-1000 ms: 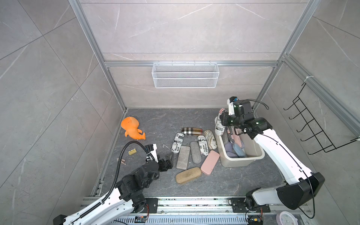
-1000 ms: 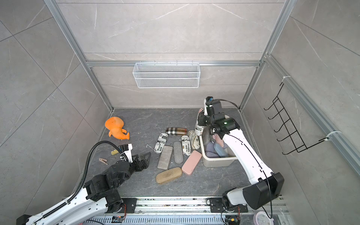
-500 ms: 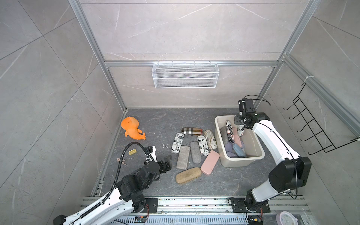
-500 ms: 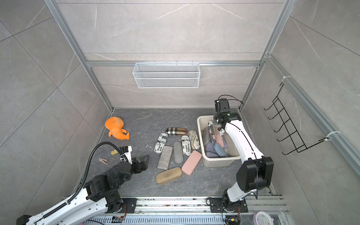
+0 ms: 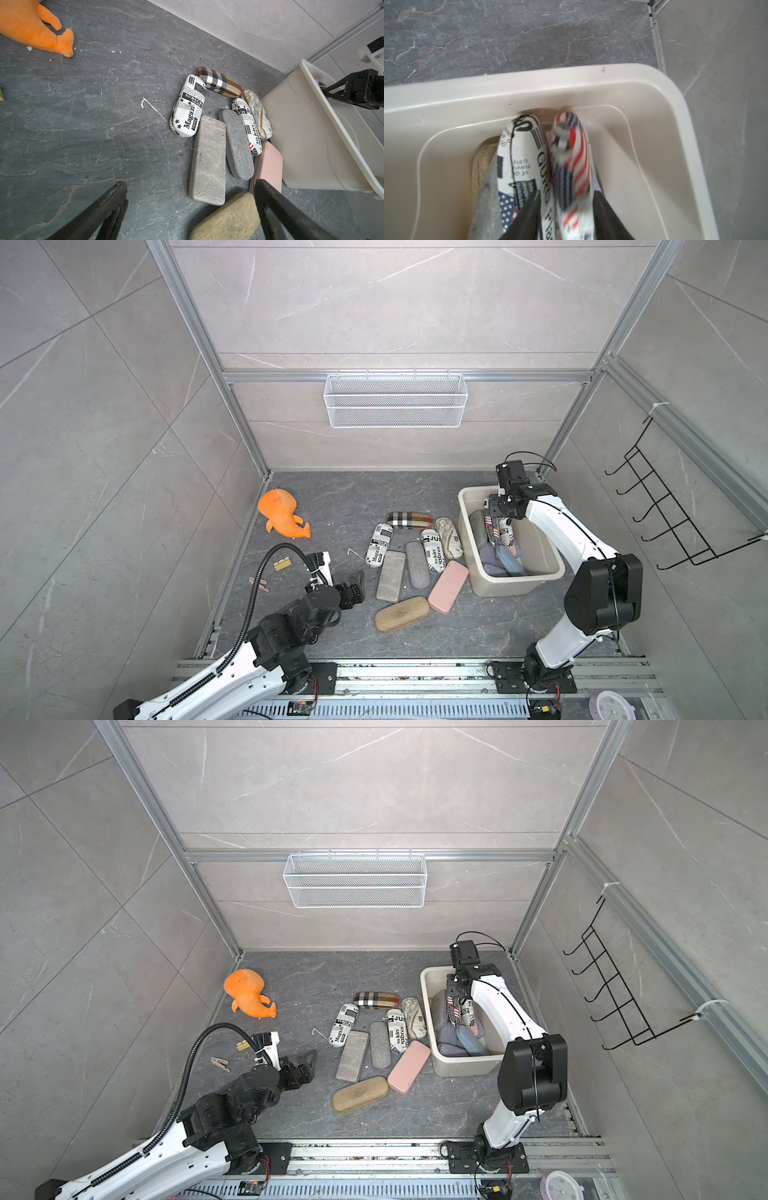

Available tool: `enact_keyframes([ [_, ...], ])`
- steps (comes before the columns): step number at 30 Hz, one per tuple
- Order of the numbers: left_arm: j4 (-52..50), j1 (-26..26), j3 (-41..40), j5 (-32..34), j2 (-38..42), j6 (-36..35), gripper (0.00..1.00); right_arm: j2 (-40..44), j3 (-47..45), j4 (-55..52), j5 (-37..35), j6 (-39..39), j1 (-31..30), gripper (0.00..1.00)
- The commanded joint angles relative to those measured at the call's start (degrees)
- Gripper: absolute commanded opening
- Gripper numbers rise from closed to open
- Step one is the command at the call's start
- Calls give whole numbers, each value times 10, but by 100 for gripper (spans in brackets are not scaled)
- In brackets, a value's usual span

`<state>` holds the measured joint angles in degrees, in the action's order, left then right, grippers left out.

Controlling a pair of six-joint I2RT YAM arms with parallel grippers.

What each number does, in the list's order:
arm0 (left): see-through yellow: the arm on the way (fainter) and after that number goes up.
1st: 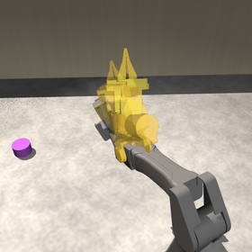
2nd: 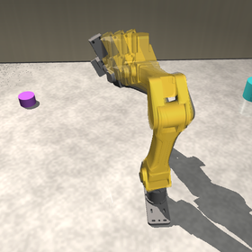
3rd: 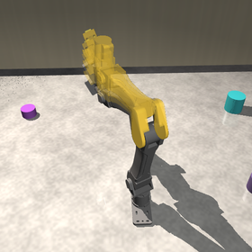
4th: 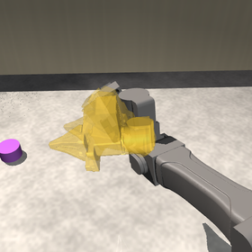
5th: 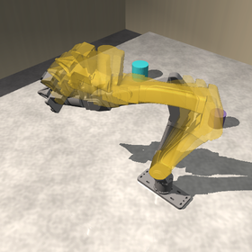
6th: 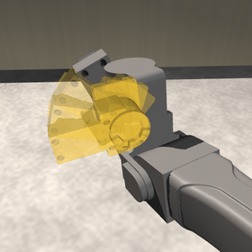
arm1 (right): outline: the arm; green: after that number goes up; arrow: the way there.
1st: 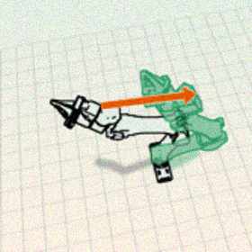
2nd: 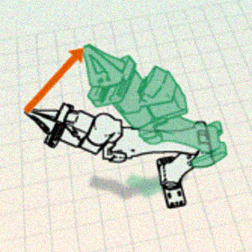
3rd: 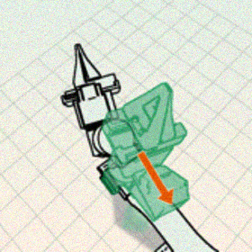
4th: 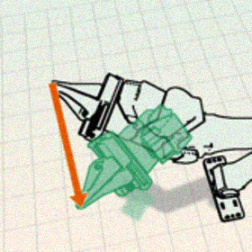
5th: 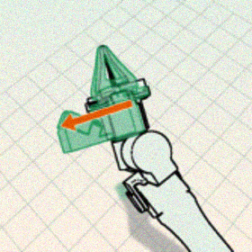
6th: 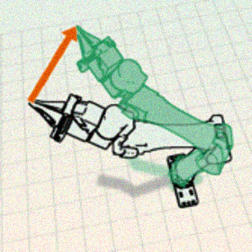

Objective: Put the glasses cases into the storage boxes
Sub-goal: Place the glasses case in the storage box.

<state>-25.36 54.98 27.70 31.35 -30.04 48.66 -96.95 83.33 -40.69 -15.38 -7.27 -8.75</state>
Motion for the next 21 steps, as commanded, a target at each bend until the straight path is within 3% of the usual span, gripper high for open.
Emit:
enact_keyframes([
  [1,-11,-1,9,5,-2,13,97,-6,4,-4,36,-20,-2,54],
  [11,-10,-1,21,-17,-26,1,96,81,-8,-21,67,-67,-7,68],
  [21,-1,-1,84,-28,-159,-47,96,260,-124,11,71,-105,-30,75],
])
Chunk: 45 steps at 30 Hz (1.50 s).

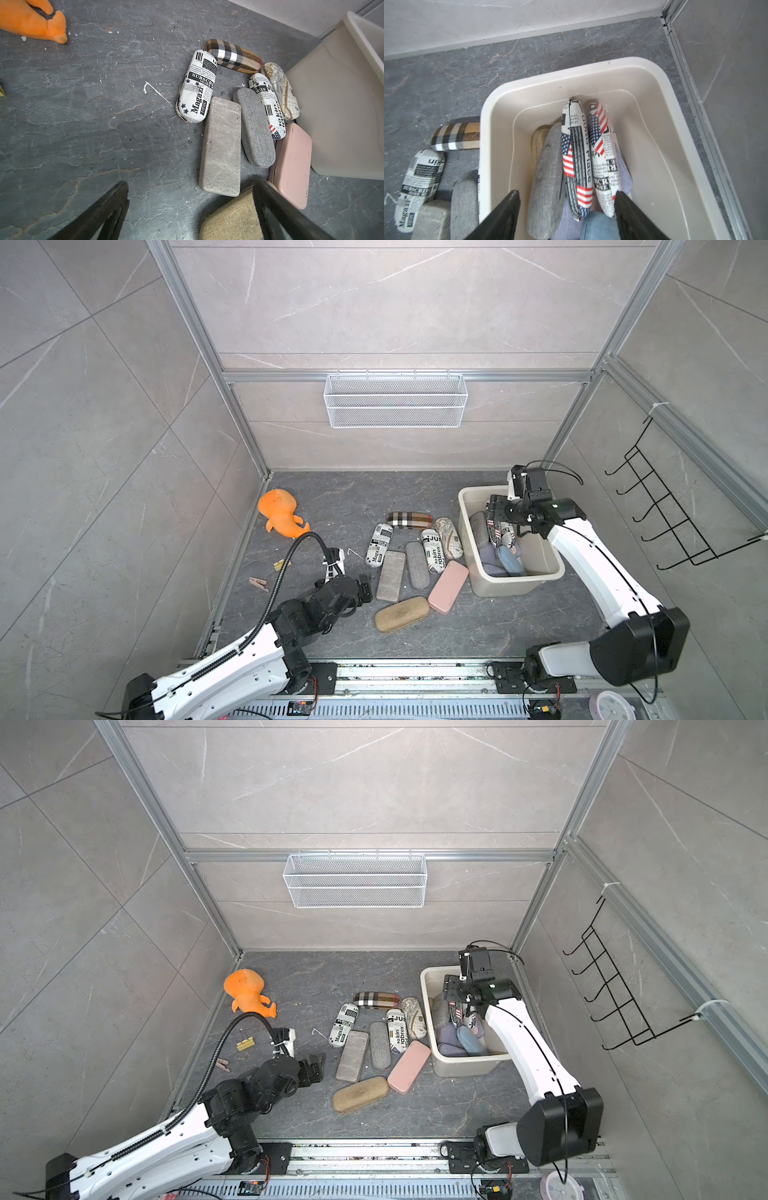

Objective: Put the glasses cases into the storage boxes
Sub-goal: Place the glasses case in the storage box, then pick up the glasses case at the center of the board.

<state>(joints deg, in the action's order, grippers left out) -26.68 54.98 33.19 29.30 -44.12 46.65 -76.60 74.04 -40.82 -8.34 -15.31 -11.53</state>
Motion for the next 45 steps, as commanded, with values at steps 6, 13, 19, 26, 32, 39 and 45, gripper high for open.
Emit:
enact_keyframes([
  [6,57,-1,49,-13,-81,-59,96,192,-121,56,16,-49,-2,76],
  [13,65,-1,104,-15,-188,-91,95,271,-211,97,52,-72,-2,73],
  [19,36,-2,158,-37,-289,-113,94,335,-268,140,69,-86,-2,73],
  [26,-64,-5,260,-72,-433,-78,95,265,-221,80,100,-102,-2,73],
  [32,-78,-26,299,-148,-511,-65,97,268,-239,100,148,-100,-2,86],
  [39,-79,-25,292,-177,-546,-52,99,269,-239,90,154,-94,-2,90],
  [45,-75,-24,285,-179,-567,-32,88,266,-239,92,162,-96,-2,88],
])
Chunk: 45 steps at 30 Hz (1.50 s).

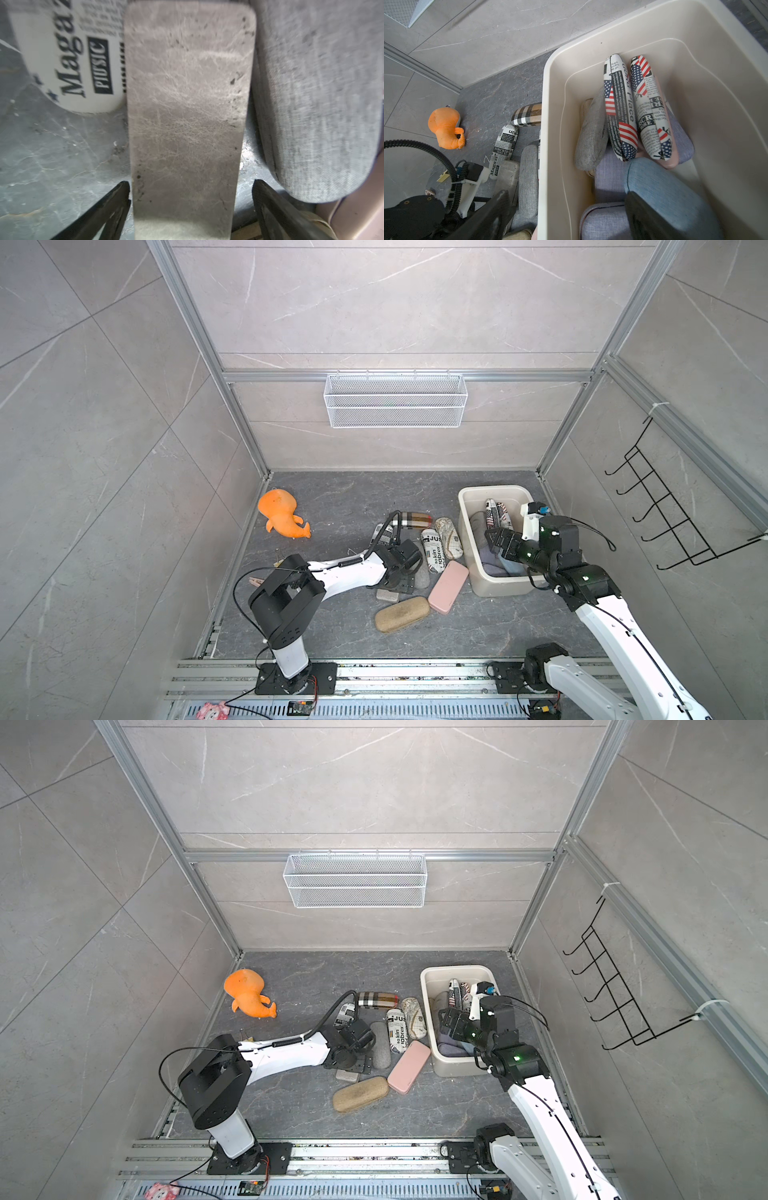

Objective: Put the glasses cases into the storage boxes
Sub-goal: Pick up the glasses case at the center of the board.

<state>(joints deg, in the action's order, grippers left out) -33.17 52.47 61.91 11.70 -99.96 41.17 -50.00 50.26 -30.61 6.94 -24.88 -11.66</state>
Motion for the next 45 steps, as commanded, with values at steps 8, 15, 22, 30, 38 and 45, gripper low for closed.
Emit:
enact_keyframes([
  [8,-15,1,-5,21,-24,35,80,2,-6,-14,13,-3,-1,86],
  [15,-2,1,-11,28,-39,33,79,2,1,-14,20,-8,-1,84],
  [22,17,2,-29,45,-4,26,67,4,11,-19,26,-16,-1,83],
  [30,59,3,-70,47,124,-14,63,-2,26,-8,43,-26,-1,81],
  [38,146,3,-123,-19,256,-83,60,-36,58,1,121,-31,-4,76],
  [45,286,3,-216,-10,394,-93,60,-75,103,27,144,-25,-89,77],
])
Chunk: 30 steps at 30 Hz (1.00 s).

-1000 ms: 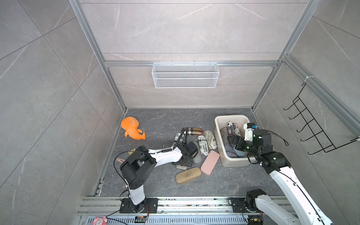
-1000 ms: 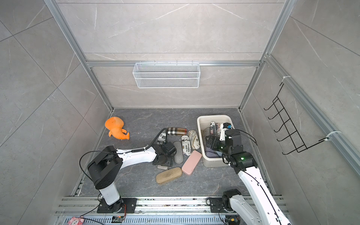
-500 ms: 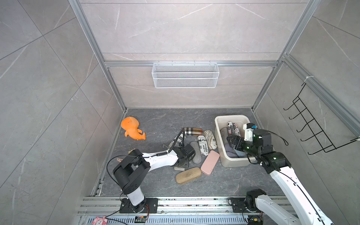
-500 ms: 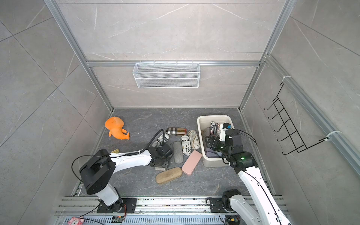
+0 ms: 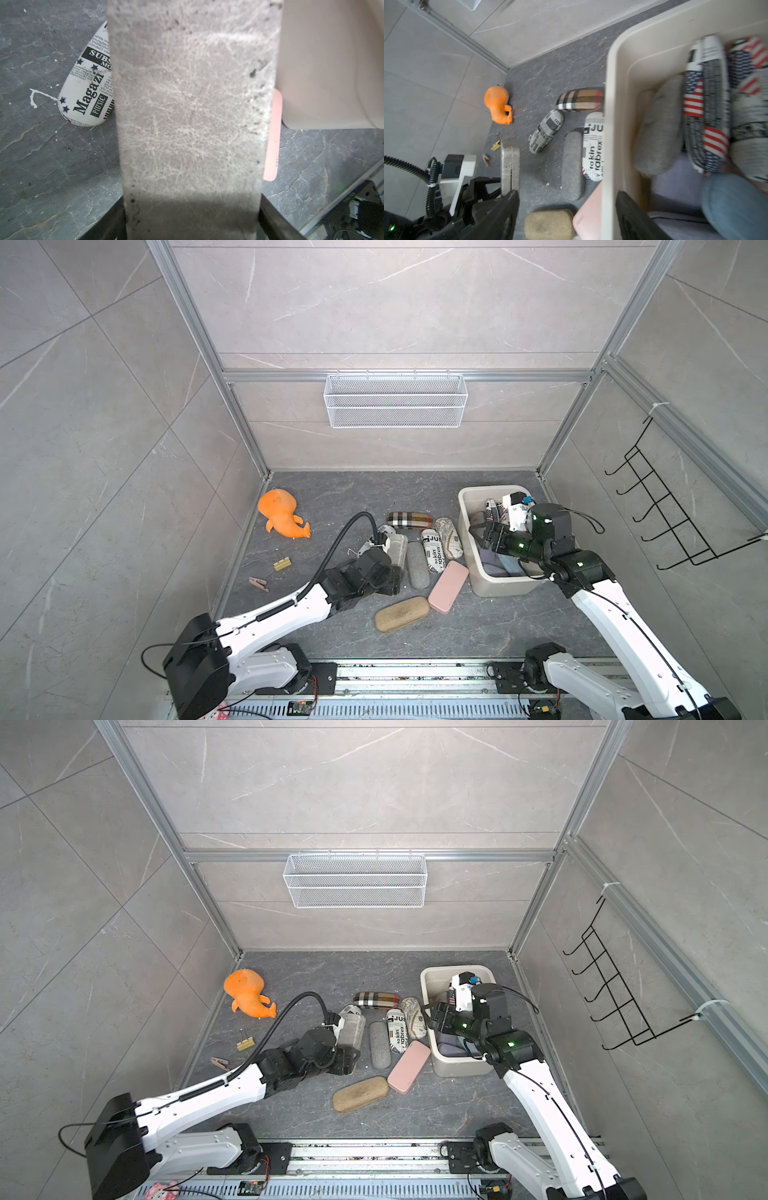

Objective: Put the glasses cases into the storage boxes
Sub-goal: Pick up the glasses case at the center of the board.

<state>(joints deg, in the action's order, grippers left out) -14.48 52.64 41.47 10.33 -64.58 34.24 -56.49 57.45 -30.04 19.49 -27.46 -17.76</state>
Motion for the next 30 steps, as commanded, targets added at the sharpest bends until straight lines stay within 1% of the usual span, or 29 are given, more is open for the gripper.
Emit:
enact_keyframes([
  [1,122,2,-25,6,55,-23,59,-21,39,26,16,-2,-44,77],
  [4,202,2,-66,9,90,-9,59,-44,43,63,8,-20,-93,75],
  [6,237,1,-76,8,103,-6,59,-56,45,85,-8,-30,-120,75],
  [10,230,2,-57,0,96,-5,59,-93,58,119,-24,-44,-161,75],
  [15,248,1,-56,-6,90,5,58,-142,82,139,-64,-48,-217,80],
  [18,257,2,-57,-7,86,10,58,-165,90,157,-65,-56,-243,81],
  [21,262,1,-55,-8,82,10,59,-195,103,157,-87,-54,-272,80],
  [24,265,1,-53,-17,75,11,58,-220,94,184,-126,-67,-298,76],
  [30,272,1,-63,-18,80,15,58,-256,109,200,-152,-74,-322,65],
])
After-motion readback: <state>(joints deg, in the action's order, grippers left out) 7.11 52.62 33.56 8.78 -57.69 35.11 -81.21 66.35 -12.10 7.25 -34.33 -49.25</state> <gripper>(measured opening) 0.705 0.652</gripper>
